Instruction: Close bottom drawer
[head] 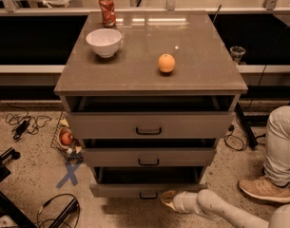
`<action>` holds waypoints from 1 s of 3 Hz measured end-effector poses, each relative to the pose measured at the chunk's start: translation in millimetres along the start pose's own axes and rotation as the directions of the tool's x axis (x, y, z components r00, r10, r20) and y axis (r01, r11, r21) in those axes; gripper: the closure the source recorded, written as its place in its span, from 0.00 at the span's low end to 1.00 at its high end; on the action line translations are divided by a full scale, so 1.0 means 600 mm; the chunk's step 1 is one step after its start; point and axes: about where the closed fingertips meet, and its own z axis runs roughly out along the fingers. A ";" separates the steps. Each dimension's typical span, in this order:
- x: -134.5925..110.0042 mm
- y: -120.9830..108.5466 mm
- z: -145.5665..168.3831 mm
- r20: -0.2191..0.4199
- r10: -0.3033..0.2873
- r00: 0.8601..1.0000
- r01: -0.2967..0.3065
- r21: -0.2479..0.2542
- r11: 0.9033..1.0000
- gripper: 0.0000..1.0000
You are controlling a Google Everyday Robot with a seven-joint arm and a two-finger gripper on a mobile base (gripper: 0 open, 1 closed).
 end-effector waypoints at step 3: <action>0.027 -0.070 0.029 0.140 0.079 0.987 -0.096 0.118 0.988 1.00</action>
Offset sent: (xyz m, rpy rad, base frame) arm 0.0550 -0.0296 -0.0215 0.2022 -0.0866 -0.1955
